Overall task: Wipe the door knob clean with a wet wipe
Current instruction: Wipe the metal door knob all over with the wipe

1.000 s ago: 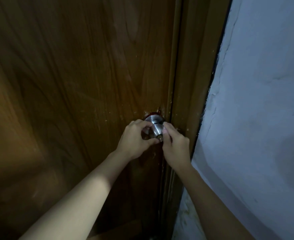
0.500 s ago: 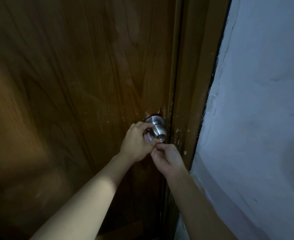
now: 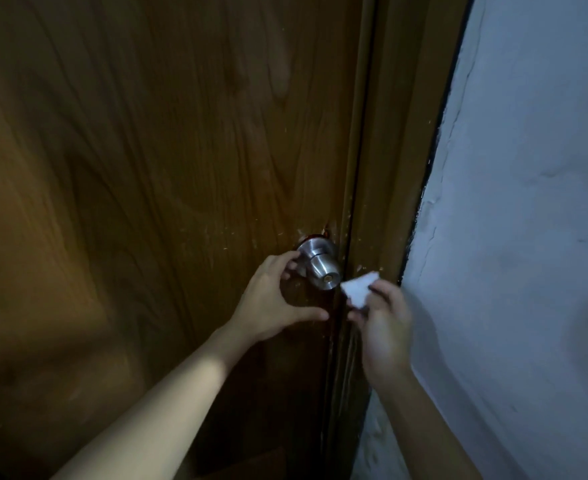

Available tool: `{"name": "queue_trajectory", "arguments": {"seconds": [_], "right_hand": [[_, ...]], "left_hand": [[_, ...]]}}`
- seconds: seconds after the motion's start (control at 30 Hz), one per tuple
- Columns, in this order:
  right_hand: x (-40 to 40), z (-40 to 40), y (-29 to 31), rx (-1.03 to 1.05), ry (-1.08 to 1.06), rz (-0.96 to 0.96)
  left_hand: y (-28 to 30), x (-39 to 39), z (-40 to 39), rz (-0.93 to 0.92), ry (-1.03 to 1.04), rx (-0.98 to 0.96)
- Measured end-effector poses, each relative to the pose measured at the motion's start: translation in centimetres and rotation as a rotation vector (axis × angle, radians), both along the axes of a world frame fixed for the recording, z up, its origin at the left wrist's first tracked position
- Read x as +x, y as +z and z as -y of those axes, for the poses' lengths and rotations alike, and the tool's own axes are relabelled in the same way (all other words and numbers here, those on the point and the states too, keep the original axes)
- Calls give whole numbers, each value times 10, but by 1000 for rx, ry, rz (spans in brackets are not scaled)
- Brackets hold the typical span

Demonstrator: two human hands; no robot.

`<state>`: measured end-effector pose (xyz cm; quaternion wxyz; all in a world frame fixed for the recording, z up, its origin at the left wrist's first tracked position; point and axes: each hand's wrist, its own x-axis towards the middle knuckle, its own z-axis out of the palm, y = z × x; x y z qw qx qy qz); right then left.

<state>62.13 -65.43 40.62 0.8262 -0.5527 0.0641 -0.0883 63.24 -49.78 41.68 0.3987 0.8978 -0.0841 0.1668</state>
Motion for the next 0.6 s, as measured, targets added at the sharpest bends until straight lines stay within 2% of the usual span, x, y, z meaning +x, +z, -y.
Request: {"name": "queue_trajectory", "arguments": {"seconds": [0.13, 0.27, 0.47, 0.6], "right_hand": [[12, -3, 14, -560, -201, 354], [30, -16, 10, -973, -183, 535], [43, -23, -4, -1262, -180, 712], [47, -22, 2, -1423, -84, 867]], "left_hand": [[-2, -2, -8, -36, 39, 15], [-3, -5, -10, -51, 54, -3], [-5, -7, -13, -65, 68, -19], [-8, -5, -9, -93, 51, -23]]}}
